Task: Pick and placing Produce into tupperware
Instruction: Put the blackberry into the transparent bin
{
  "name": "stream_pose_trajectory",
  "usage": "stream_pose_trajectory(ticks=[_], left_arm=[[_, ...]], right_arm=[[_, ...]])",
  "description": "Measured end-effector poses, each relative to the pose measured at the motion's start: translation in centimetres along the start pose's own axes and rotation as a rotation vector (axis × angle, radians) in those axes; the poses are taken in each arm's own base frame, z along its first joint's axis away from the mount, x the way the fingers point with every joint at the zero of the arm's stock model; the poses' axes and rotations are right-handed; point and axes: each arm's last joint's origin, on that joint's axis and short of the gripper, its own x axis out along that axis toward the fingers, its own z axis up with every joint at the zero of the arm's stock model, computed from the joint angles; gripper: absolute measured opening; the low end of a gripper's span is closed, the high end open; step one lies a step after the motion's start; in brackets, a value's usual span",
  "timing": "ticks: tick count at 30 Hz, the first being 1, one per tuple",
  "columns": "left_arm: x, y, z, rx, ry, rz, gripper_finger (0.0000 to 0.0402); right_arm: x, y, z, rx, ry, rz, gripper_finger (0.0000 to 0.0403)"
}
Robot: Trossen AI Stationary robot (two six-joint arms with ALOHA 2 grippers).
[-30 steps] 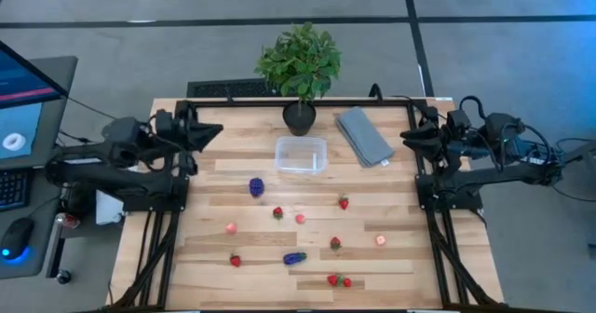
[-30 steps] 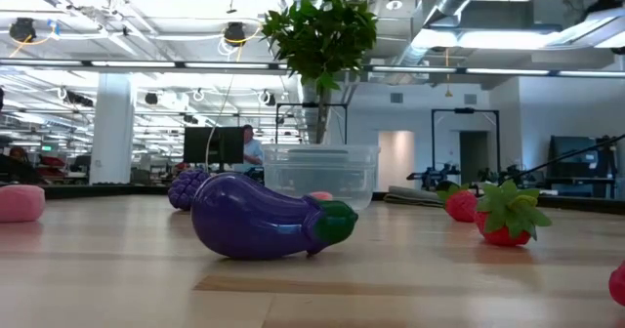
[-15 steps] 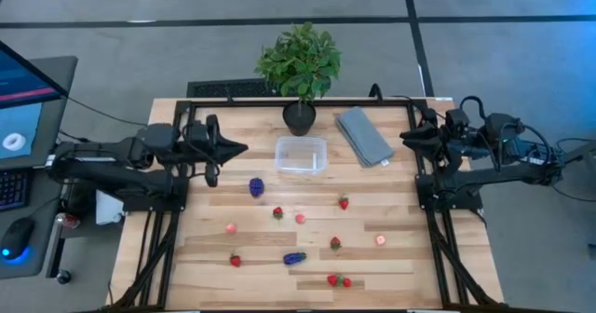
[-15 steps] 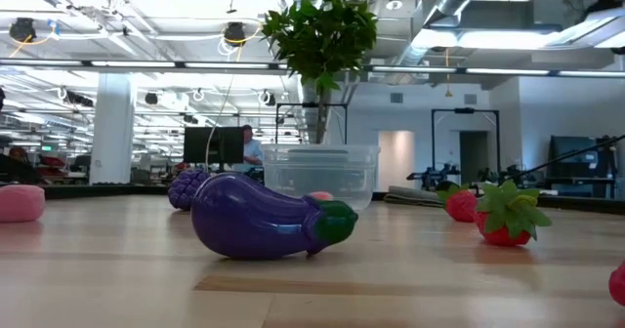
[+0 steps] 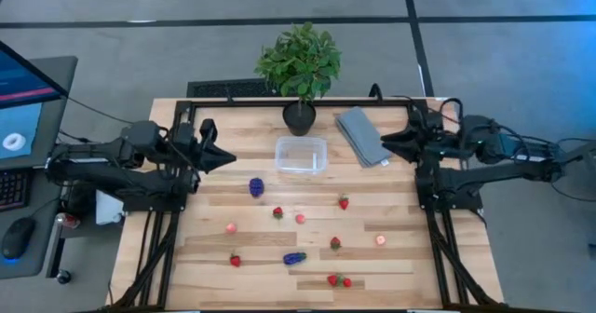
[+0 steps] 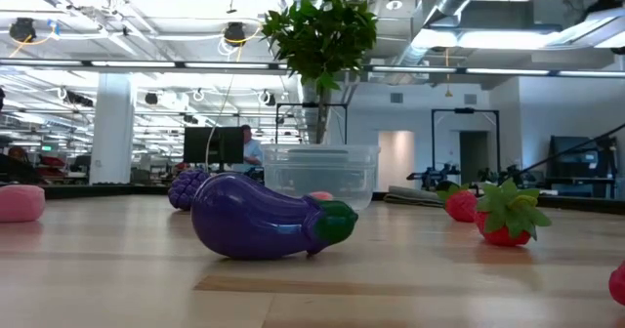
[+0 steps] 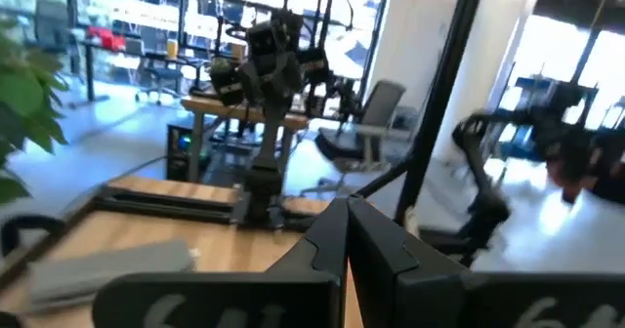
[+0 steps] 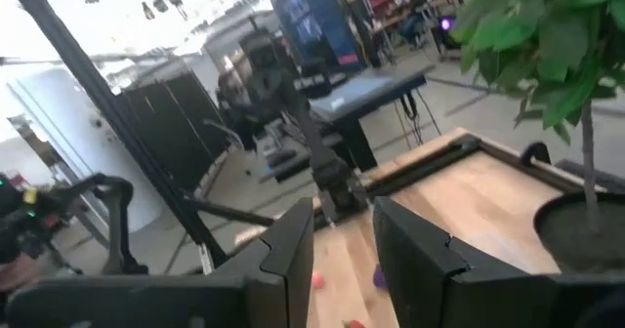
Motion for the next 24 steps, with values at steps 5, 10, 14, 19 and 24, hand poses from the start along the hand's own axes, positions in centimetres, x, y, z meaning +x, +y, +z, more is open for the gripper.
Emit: stream_pose_trajectory(ticks=[5,10,14,19,24], left_arm=[[1.0,0.3,0.0,-0.088,-0.034,0.066,0.0000],[1.8,0.8,-0.4,-0.096,-0.035,0.172,0.0000],[2.3,1.3,-0.8,-0.092,-0.030,0.270,0.0000],[2.9,1.5,-1.3,-0.101,-0.004,0.283,0.0000],[3.0,1.3,-1.1,-0.114,-0.016,0.250,0.0000]], right_arm=[[1.3,-0.1,-0.5,-0.092,0.046,-0.025,0.0133],[2.4,-0.2,-0.6,-0.094,0.047,-0.042,0.0133],[3.1,-0.1,-0.6,-0.094,0.042,-0.038,0.0133],[4.1,-0.1,-0.7,-0.093,0.036,-0.031,0.0133],[5.6,0.0,-0.6,-0.045,0.000,-0.019,0.0133]])
